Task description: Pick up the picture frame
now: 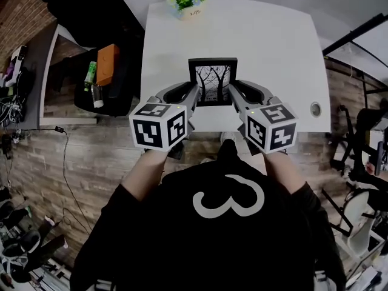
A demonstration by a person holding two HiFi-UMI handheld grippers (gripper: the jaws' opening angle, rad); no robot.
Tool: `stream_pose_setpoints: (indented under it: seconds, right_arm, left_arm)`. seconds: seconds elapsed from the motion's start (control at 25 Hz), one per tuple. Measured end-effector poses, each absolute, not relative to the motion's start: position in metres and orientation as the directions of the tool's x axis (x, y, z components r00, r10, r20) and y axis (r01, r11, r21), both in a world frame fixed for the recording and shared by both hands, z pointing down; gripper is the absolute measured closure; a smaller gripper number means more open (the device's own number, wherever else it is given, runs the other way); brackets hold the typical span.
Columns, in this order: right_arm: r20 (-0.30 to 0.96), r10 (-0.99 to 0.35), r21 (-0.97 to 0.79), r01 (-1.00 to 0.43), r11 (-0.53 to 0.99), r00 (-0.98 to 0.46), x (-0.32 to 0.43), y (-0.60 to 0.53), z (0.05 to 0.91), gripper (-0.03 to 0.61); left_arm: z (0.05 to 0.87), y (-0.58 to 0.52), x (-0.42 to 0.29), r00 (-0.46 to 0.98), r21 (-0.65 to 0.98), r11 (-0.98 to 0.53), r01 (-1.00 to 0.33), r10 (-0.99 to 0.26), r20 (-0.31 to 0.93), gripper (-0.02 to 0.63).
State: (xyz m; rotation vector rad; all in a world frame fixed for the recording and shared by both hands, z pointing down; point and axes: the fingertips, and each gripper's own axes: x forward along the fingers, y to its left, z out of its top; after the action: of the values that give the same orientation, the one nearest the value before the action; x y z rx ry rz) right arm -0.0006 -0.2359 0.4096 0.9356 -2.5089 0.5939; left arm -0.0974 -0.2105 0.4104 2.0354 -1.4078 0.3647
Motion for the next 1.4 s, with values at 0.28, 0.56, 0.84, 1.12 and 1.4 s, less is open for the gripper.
stream_pose_setpoints:
  seconds: [0.28,0.56,0.84,1.12,1.4]
  right_arm:
    - [0.451,-0.570,-0.209,-0.703,0.680,-0.686,0.001,-0.218,0.379,0.508]
    - [0.427,-0.614,-0.182,-0.728,0.661,-0.664,0.003,-0.202,0.357,0.509]
    - [0.362,-0.663,-0.131,-0.739,0.661,-0.656,0.005,-0.188,0.325,0.509]
    - [0.321,-0.686,-0.103,-0.744,0.660,-0.653,0.004,-0.177,0.305,0.511]
    - [0.288,-0.697,-0.090,-0.743,0.663,-0.657,0.004,-0.168,0.297,0.511]
  left_arm:
    - [0.378,-0.194,-0.097,0.405,0.312,-0.278,-0.908,-0.769,0.494,0.531]
    - [0.352,-0.177,-0.095,0.425,0.288,-0.323,-0.901,-0.789,0.444,0.531]
    - [0.326,-0.163,-0.094,0.449,0.293,-0.356,-0.887,-0.813,0.371,0.531]
    - [0.306,-0.152,-0.094,0.455,0.265,-0.380,-0.886,-0.823,0.339,0.532]
    - [0.297,-0.144,-0.095,0.452,0.248,-0.387,-0.888,-0.832,0.321,0.533]
